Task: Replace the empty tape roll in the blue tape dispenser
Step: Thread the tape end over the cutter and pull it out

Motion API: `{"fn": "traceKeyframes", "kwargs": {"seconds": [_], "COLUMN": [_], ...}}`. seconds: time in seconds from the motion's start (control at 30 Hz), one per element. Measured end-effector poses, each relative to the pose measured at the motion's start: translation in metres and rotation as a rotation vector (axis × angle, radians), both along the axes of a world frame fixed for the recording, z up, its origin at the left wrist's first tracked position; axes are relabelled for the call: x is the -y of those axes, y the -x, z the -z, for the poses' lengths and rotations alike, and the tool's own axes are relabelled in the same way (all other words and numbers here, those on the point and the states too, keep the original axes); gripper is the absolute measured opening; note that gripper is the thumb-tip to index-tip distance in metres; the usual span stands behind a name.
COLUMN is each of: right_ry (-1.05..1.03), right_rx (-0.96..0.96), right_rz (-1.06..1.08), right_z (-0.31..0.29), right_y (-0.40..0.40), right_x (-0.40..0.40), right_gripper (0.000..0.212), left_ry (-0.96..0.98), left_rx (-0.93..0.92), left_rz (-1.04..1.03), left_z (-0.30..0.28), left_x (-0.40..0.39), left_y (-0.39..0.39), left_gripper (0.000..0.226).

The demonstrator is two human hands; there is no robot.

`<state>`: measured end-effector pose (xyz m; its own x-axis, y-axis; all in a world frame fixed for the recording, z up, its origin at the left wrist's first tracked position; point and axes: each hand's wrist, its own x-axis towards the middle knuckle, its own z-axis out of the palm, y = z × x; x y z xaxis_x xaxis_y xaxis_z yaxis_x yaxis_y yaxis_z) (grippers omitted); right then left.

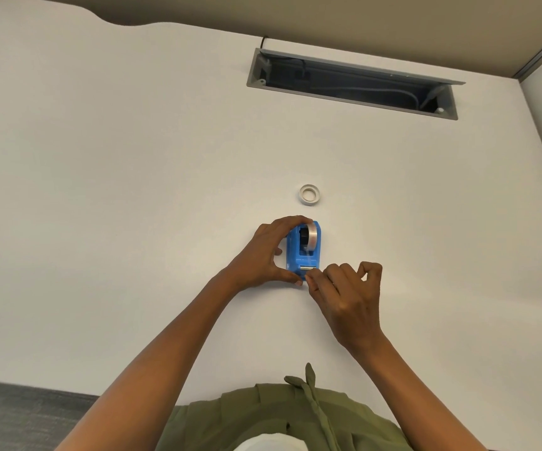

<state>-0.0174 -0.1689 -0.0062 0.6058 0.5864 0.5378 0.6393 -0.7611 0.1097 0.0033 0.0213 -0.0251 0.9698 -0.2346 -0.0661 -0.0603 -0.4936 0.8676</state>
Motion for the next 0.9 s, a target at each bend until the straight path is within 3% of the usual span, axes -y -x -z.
{"fn": "traceKeyframes", "kwargs": {"seconds": [0.33, 0.7, 0.9], "right_ry": [-0.031, -0.264, -0.388], "right_rx": [-0.174, -0.578, -0.653], "right_rz": [0.041, 0.203, 0.197], "right_z": [0.005, 0.01, 0.001], "right_y": [0.006, 0.004, 0.004], "right_x": [0.004, 0.021, 0.021], "right_gripper": [0.008, 0.007, 0.012], "left_ry": [0.017, 0.037, 0.023], "left_rx": [0.015, -0.024, -0.008], "left_rz": [0.0, -0.019, -0.014], "left_z": [0.001, 0.0, 0.001], "left_x": [0.0, 0.0, 0.0], "left_y": [-0.001, 0.001, 0.001], "left_gripper": [0.096, 0.106, 0.101]}}
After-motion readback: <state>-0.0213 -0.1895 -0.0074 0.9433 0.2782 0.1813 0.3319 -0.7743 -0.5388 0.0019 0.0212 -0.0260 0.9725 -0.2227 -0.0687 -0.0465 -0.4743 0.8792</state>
